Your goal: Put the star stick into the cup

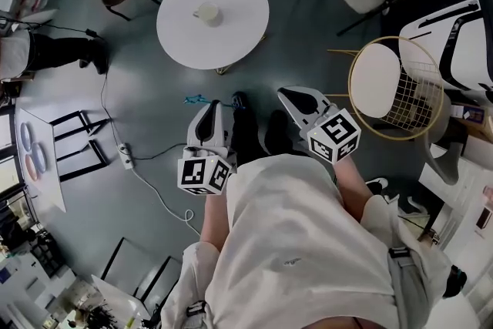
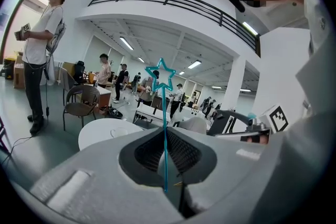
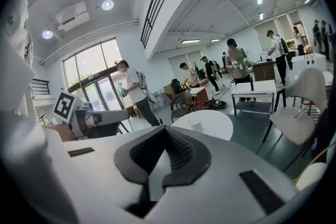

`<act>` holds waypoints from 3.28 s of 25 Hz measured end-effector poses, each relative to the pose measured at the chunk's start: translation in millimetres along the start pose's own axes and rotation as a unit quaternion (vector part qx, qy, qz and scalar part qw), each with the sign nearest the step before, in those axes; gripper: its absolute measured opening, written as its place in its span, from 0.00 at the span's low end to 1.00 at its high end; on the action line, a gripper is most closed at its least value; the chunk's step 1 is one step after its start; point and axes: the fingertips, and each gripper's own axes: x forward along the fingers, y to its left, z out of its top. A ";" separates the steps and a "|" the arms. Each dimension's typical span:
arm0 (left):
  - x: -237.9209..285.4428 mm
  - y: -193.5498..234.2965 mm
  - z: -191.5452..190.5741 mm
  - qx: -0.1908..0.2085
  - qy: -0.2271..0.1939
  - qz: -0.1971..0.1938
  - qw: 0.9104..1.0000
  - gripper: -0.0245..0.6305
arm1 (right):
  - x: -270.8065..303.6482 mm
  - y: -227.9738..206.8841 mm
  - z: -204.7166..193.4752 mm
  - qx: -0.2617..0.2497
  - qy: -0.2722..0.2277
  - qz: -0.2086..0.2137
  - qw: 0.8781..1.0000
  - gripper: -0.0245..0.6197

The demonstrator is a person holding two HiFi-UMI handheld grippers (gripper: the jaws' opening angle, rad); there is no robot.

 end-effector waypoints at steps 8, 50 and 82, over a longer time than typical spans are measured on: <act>22.5 31.3 16.8 0.000 -0.004 -0.023 1.000 0.07 | 22.0 -2.7 23.5 -0.003 -0.007 -0.033 0.999 0.05; 115.0 159.3 74.0 0.011 0.048 -0.114 0.992 0.07 | 168.4 -10.5 77.8 0.039 0.019 -0.119 0.992 0.05; 232.8 132.5 109.3 -0.057 0.001 0.054 0.997 0.07 | 244.7 -149.6 155.8 -0.011 0.053 0.073 0.996 0.05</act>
